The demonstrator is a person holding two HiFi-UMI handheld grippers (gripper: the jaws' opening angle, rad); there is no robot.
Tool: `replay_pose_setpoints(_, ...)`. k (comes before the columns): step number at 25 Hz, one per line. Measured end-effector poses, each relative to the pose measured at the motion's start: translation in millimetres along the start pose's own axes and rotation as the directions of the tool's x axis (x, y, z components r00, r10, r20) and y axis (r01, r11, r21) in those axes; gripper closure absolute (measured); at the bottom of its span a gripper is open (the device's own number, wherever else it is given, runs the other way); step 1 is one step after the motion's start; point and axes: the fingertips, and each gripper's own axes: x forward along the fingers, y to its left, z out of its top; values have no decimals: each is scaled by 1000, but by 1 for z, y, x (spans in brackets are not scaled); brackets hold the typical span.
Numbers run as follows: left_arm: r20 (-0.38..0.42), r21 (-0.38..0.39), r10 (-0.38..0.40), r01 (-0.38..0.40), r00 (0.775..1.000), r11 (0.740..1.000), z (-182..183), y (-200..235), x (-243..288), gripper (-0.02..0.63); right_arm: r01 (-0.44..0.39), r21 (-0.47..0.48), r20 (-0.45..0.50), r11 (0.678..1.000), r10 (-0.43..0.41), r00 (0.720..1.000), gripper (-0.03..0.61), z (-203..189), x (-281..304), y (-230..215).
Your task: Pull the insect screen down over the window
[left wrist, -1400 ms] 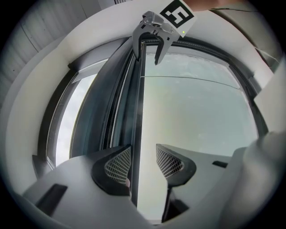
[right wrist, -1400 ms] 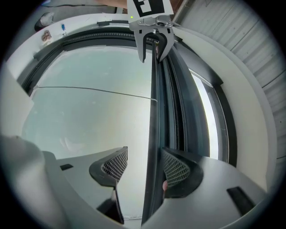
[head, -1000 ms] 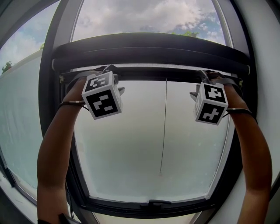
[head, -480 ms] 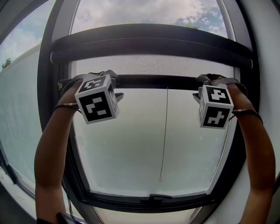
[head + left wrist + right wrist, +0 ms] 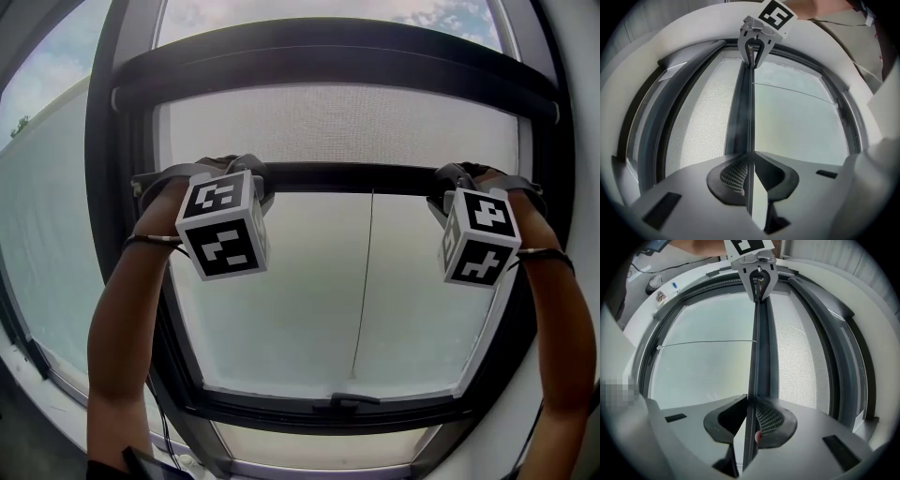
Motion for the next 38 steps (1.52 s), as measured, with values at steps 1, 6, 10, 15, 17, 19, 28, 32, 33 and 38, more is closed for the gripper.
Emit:
replay_pose_setpoints(1, 4, -6, -14, 14, 1000, 1000, 0, -5, 0, 566, -10, 0, 2, 1000, 10, 1000, 517, 0, 0, 5)
replay_pose_setpoints(6, 15, -25, -40, 40, 999, 999, 0, -28, 2, 572, -43, -2, 10, 999, 43, 999, 523, 1, 1, 28)
replay_pose_setpoints(10, 0, -43, -44, 44, 999, 998, 0, -46, 4, 577, -43, 10, 20, 999, 43, 999, 526, 2, 1, 46)
replay_pose_setpoints(15, -11, -53, -84, 83, 996, 995, -2, -65, 6, 582, -64, 43, 38, 997, 62, 997, 532, 4, 2, 65)
replay_pose_setpoints(17, -12, -42, -123, 122, 992, 992, -2, -81, 8, 583, -104, 45, 40, 994, 102, 994, 535, 6, 3, 81)
replay_pose_setpoints(19, -13, -32, -152, 151, 988, 988, -4, -99, 9, 588, -132, 37, 44, 991, 130, 990, 537, 9, 4, 98)
replay_pose_setpoints(28, -15, -36, -135, 134, 991, 990, -3, -147, 14, 588, -147, 66, 58, 987, 144, 988, 543, 13, 5, 148)
replay_pose_setpoints(32, 3, -57, -144, 144, 990, 988, -5, -161, 19, 588, -133, 69, 61, 989, 129, 990, 548, 13, 10, 161)
replay_pose_setpoints(33, 3, -58, -140, 140, 990, 989, -5, -163, 21, 589, -130, 70, 61, 989, 126, 990, 548, 13, 12, 162)
replay_pose_setpoints(38, 2, -60, -135, 134, 991, 989, -7, -165, 24, 591, -123, 63, 59, 990, 119, 991, 549, 14, 16, 163)
